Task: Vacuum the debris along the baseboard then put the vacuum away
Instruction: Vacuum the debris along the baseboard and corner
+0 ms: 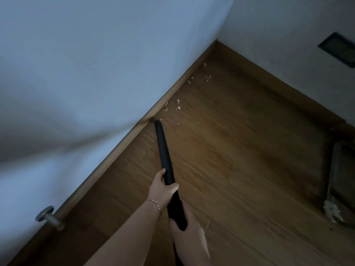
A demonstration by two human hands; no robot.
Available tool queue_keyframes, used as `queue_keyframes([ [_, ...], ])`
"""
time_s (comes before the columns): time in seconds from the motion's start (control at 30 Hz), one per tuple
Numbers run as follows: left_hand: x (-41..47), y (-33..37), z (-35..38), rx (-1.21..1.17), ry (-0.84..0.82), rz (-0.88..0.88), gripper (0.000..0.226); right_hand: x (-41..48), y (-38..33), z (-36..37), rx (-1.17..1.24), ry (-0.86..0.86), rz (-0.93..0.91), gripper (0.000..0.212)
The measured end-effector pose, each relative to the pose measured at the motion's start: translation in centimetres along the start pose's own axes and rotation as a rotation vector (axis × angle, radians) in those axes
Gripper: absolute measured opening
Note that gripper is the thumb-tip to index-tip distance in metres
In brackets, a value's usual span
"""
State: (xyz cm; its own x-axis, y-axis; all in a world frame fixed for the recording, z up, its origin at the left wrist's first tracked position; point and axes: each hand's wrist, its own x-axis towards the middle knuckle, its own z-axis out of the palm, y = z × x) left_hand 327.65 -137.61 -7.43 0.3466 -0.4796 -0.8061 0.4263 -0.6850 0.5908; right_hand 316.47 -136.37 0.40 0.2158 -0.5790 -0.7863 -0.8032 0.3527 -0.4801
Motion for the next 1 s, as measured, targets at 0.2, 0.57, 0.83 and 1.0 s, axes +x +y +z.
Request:
queue_keyframes([
  [0.2,0.3,0.6,1.4,0.002,-0.012,0.008,0.072,0.6,0.8,-0.7,0.053,0.043,0.05,0.063],
  [0.57,0.1,1.7,4.3,0.131,-0.073,0.038,0.062,1.5,0.8,-2.5,0.062,0.048,0.089,0.051],
  [0.83,0.2,3.0,4.5,0.136,-0.073,0.044,0.046,2.2,-0.1,-3.0,0.07,0.056,0.043,0.043],
  [1.0,0.1,3.4,4.3,0.156,-0.069,0.084,0.034,2.6,-0.8,-3.1,0.064,0.039,0.022,0.051],
])
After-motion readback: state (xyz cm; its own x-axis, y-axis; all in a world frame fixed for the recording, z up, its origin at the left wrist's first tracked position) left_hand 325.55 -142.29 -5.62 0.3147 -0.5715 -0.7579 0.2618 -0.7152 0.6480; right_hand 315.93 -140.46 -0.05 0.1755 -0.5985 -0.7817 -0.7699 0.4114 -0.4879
